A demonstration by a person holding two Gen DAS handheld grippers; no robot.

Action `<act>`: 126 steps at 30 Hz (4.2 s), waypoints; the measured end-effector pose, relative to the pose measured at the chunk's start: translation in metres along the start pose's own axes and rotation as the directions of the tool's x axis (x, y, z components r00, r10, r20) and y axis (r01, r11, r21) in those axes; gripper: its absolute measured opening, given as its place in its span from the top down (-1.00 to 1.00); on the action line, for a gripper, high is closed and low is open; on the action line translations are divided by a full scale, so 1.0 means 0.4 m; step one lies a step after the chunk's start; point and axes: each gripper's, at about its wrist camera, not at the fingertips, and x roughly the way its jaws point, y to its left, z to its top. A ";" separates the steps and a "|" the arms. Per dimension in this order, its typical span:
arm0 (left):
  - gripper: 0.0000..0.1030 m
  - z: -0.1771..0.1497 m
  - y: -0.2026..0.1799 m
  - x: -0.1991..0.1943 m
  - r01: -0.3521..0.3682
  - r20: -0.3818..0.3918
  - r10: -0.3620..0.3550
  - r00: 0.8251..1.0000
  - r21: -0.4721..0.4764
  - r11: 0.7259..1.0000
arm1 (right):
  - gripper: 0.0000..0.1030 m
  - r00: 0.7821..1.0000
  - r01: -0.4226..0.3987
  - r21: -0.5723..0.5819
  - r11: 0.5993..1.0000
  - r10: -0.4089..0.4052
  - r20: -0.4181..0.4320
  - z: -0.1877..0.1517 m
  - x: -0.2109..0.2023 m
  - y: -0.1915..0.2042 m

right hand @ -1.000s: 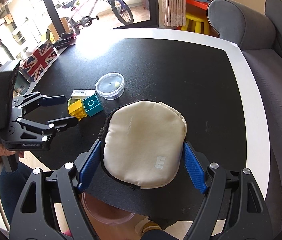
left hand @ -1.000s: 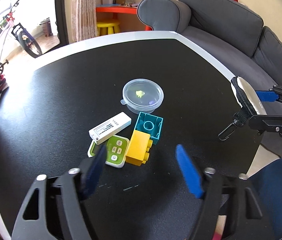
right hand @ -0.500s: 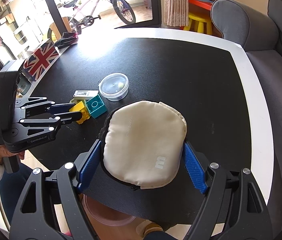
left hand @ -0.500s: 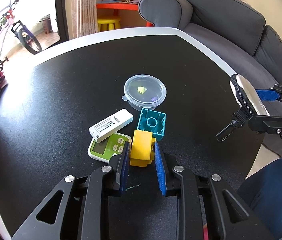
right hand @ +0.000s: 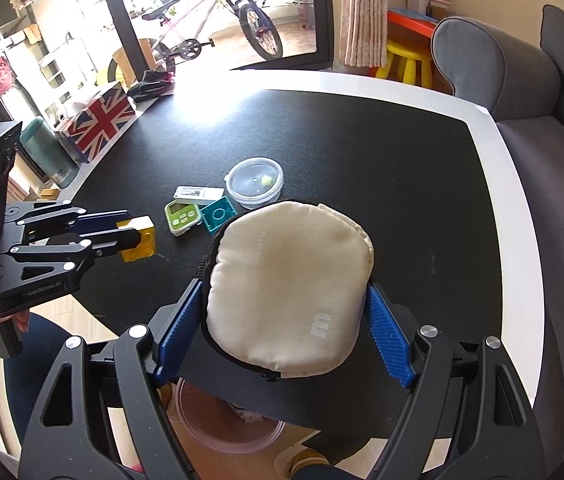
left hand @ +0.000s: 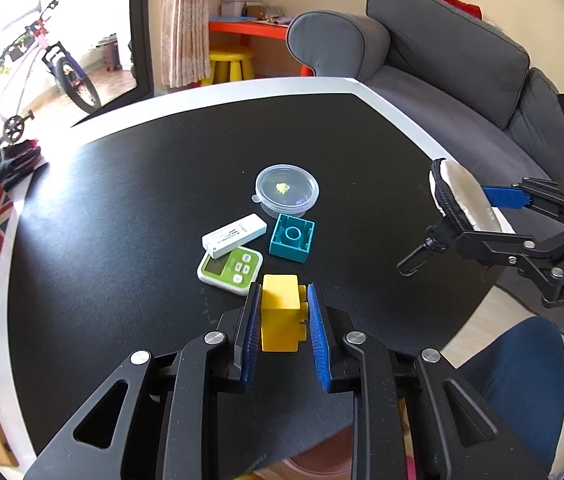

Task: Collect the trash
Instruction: 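Carry both items over the pink bin and open the right tool to drop the pouch, then open the left tool to drop the yellow brick into the pink bin, then raise both tools from the bin back over the table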

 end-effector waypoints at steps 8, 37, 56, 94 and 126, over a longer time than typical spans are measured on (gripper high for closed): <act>0.55 -0.056 -0.046 -0.080 0.010 0.020 -0.010 1.000 0.010 1.000 | -0.51 1.000 -0.021 -0.022 1.000 0.022 0.018 -0.047 -0.042 0.036; 0.55 -0.283 -0.107 -0.162 0.056 0.005 -0.055 0.998 -0.064 0.996 | -0.51 0.986 -0.155 -0.059 0.986 0.150 -0.078 -0.324 -0.064 0.174; 0.55 -0.289 -0.118 -0.148 0.083 -0.011 -0.083 0.996 -0.052 0.995 | -0.87 0.991 -0.117 -0.035 0.993 0.115 -0.063 -0.309 -0.074 0.156; -0.84 -0.282 -0.147 -0.137 0.091 0.005 -0.090 0.996 -0.060 0.994 | -0.87 0.994 -0.100 0.010 0.995 0.100 -0.033 -0.310 -0.102 0.104; -0.85 -0.129 -0.031 -0.160 0.024 0.094 -0.018 0.995 -0.063 0.998 | -0.87 0.996 -0.085 -0.056 0.995 0.086 0.021 -0.069 -0.053 0.099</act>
